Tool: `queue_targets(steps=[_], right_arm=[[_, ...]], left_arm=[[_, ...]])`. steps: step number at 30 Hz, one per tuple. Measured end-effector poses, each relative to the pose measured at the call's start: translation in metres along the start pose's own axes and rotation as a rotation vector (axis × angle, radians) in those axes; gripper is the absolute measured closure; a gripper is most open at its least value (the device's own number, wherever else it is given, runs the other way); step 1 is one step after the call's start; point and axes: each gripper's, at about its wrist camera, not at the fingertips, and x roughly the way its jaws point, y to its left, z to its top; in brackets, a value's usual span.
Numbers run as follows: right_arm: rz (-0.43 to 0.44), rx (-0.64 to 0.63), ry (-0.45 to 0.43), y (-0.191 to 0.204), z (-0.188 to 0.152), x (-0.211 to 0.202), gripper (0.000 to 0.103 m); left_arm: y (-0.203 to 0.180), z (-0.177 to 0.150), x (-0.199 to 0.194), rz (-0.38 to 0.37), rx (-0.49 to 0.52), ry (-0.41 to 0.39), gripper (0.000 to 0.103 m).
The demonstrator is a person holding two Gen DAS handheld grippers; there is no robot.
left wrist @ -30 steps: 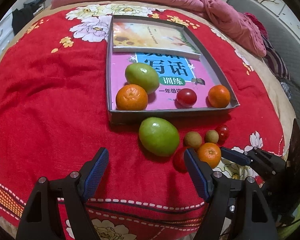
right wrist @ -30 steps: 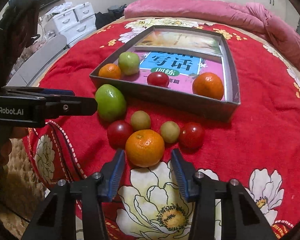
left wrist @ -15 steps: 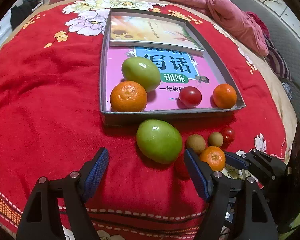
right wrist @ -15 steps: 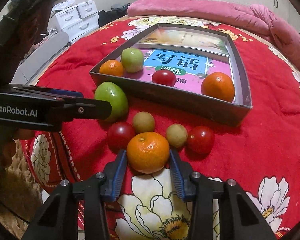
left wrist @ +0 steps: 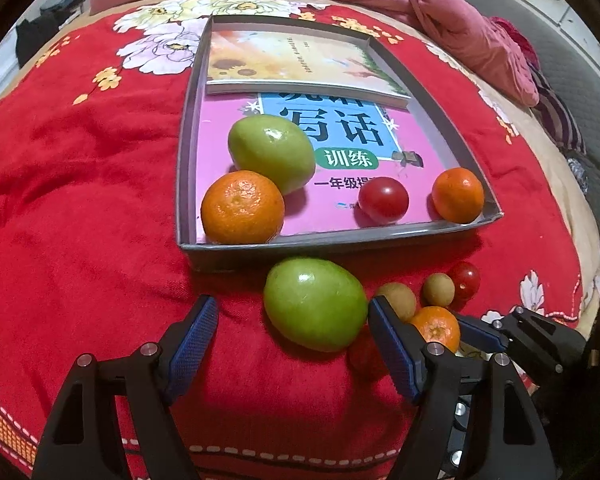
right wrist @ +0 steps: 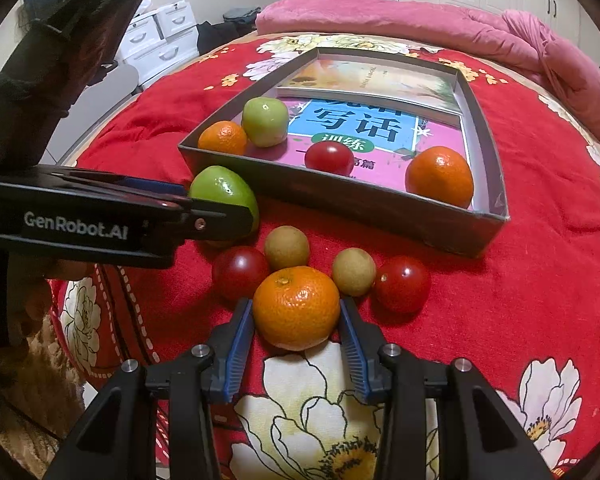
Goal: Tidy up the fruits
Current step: 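Grasp a tangerine with the right tool while the left tool grasps a large green fruit, then lift and carry the green fruit and tangerine over the tray with both tools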
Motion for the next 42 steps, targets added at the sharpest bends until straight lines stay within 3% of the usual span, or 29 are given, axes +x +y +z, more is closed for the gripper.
queue_targets(steps=[8,17,31,42], right_arm=[[0.003,0.001,-0.006,0.0,-0.001,-0.001,0.061],[0.02,0.029,-0.014,-0.003,-0.001,-0.007,0.061],[0.046,0.039,-0.06,-0.001,0.003,-0.024,0.061],[0.056,0.053,-0.117,-0.002,0.008,-0.042,0.061]], left_arm=[[0.001,0.002,0.002,-0.044,0.005,-0.014,0.024],[0.002,0.001,0.005,-0.074,0.004,-0.008,0.048],[0.005,-0.007,-0.014,-0.111,-0.011,-0.01,0.048],[0.005,-0.005,-0.05,-0.115,-0.015,-0.072,0.048]])
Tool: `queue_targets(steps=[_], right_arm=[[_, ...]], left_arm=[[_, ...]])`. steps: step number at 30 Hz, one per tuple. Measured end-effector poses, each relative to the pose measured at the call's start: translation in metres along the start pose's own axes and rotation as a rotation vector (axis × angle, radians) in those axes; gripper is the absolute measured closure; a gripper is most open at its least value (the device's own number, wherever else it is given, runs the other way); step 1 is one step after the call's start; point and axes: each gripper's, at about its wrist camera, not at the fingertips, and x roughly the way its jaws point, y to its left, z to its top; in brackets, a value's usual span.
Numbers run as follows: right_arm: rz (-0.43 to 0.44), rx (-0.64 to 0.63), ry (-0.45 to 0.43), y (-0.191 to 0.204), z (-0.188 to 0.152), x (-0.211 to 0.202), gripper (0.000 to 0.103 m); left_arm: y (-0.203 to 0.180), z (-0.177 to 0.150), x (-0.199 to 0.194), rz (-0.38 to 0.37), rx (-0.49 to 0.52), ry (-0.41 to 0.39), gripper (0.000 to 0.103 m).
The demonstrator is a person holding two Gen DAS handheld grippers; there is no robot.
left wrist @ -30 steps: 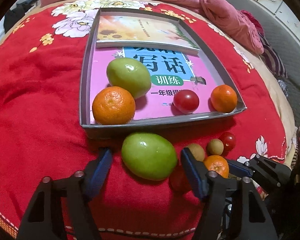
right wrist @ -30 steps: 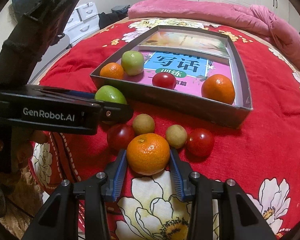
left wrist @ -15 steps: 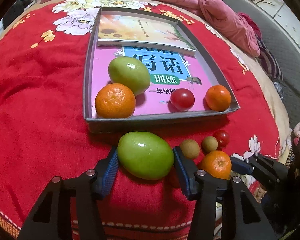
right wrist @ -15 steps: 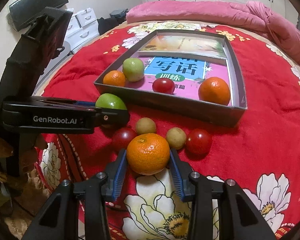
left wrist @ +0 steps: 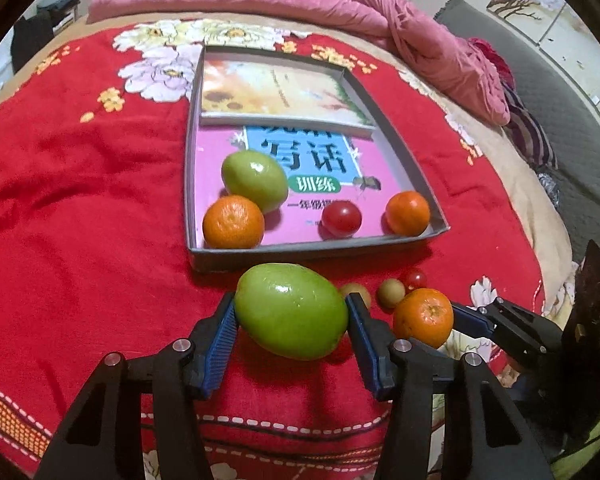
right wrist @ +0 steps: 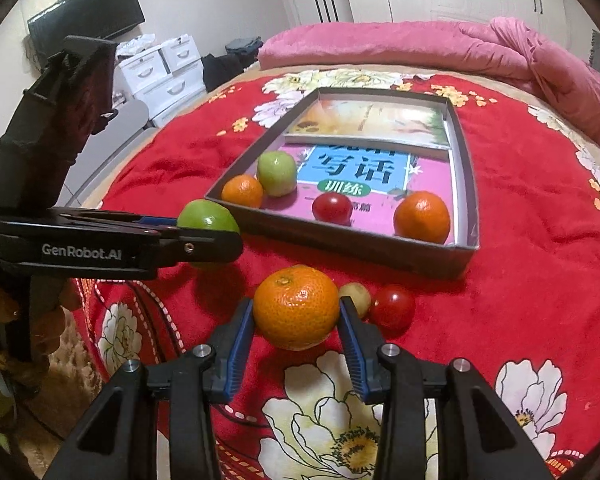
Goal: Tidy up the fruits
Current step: 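Lift and carry the green fruit and tangerine over the tray with both tools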
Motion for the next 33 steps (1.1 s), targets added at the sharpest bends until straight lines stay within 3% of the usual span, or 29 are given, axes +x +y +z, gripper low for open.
queue_targets(steps=[24,33], right_arm=[[-0.044,0.021,-0.11,-0.018,0.018,-0.03,0.061],[-0.098,0.029,-0.167,-0.031,0.034,-0.044,0.061]], left_arm=[[-0.019,0.022,-0.031,-0.004,0.02,-0.086,0.048],[-0.019,0.037,-0.019,0.022,0.031,-0.095,0.048]])
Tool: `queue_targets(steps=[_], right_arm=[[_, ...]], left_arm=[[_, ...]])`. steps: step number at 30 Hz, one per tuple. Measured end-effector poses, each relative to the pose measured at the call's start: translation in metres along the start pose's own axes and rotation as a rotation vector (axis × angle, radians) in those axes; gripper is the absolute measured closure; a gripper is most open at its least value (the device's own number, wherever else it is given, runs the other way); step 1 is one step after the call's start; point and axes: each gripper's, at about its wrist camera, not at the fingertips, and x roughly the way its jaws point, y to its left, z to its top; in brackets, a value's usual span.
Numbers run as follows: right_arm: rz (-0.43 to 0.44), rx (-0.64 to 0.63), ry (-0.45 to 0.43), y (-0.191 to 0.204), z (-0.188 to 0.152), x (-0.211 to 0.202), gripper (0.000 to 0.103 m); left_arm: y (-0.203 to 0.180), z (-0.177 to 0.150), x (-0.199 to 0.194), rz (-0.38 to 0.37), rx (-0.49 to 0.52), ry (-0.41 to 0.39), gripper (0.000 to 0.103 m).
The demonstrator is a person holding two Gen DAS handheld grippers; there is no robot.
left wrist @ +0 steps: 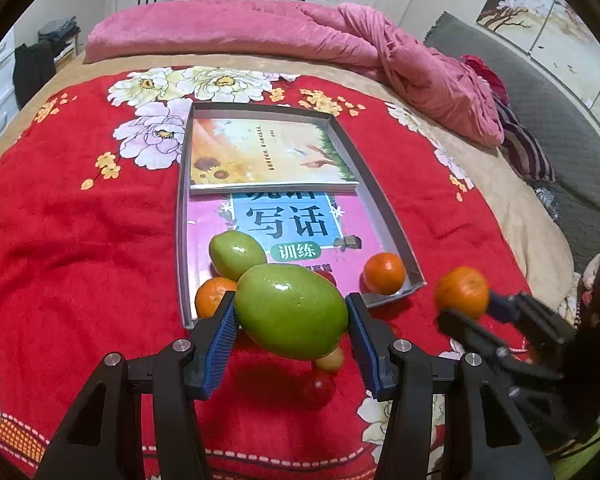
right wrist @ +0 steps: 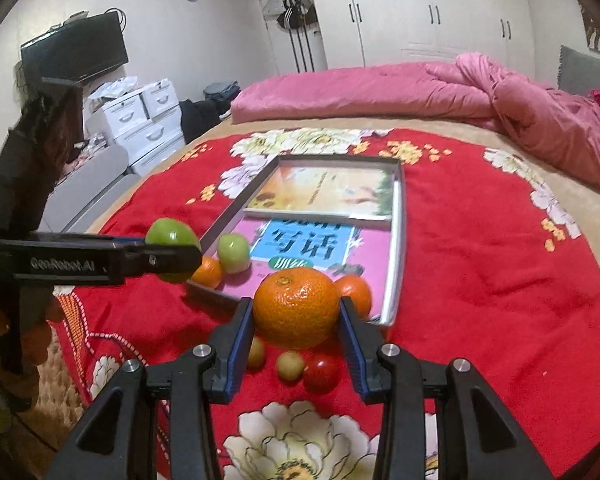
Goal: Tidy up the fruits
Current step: 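Lift and carry the green fruit and tangerine over the tray with both tools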
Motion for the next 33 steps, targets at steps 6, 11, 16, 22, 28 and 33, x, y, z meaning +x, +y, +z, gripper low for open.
queue_targets(steps=[6,11,16,22,28,33], right_arm=[[-0.029,0.008,-0.041,-0.01,0.02,-0.007,0.061],[-0.039,0.005,-0.071,-0.013,0.039,-0.01,0.061],[-0.036,0.001,-0.08,-0.012,0.051,-0.003,0.061],[-0.017,-0.011,-0.051,-0.008,0.057,0.014,0.061],[-0.007,-0.016,-0.038,-0.006,0.064,0.028,0.061],[0.0,-0.025,-0.03,-0.004,0.068,0.037,0.061]], left_arm=[[0.002,0.005,0.011,0.027,0.008,0.003,0.048],[0.004,0.008,0.02,0.036,0.013,0.009,0.048],[0.004,0.008,0.028,0.036,0.012,0.024,0.048],[0.003,0.007,0.036,0.035,0.02,0.035,0.048],[0.004,0.007,0.043,0.034,0.017,0.044,0.048],[0.003,0.007,0.045,0.036,0.024,0.039,0.048]])
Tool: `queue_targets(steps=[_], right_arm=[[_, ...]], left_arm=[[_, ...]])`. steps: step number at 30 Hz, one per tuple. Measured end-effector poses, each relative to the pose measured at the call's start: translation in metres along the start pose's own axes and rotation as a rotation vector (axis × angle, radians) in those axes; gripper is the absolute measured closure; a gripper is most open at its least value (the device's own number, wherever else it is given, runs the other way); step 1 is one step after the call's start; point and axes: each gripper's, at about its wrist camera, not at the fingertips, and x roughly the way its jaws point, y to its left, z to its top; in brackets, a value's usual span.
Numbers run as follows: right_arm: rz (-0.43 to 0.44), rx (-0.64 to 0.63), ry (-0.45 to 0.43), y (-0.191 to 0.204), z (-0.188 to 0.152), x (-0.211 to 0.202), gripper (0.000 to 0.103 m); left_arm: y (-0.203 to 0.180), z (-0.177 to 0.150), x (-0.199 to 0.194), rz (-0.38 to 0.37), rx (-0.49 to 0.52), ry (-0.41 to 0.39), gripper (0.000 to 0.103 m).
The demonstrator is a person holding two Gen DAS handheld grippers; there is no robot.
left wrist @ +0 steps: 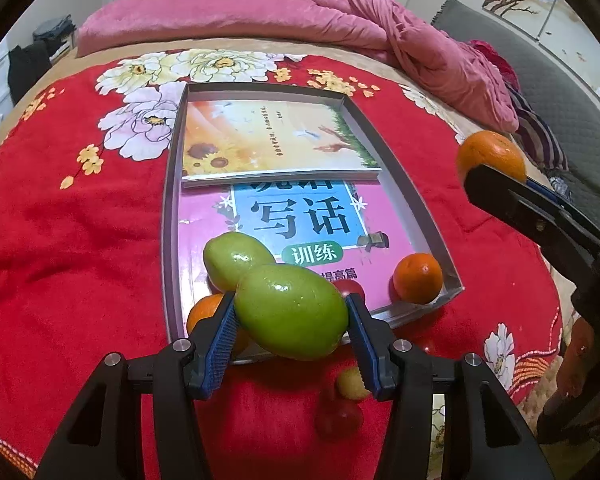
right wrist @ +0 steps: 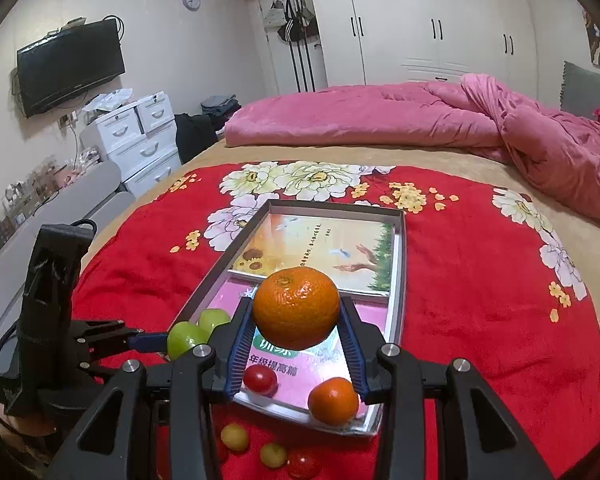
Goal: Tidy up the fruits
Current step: 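Lift and carry the green fruit and tangerine over the tray with both tools, then lower the tangerine onto the book with the right tool while the left tool releases the green fruit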
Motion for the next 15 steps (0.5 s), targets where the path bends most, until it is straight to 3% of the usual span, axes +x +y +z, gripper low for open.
queue_targets(steps=[15], right_arm=[[0.028,-0.041,0.153,-0.002,-0.013,0.046,0.061]], left_arm=[[-0.003,-0.001,0.002,0.015,0.028,-0.011,0.048]])
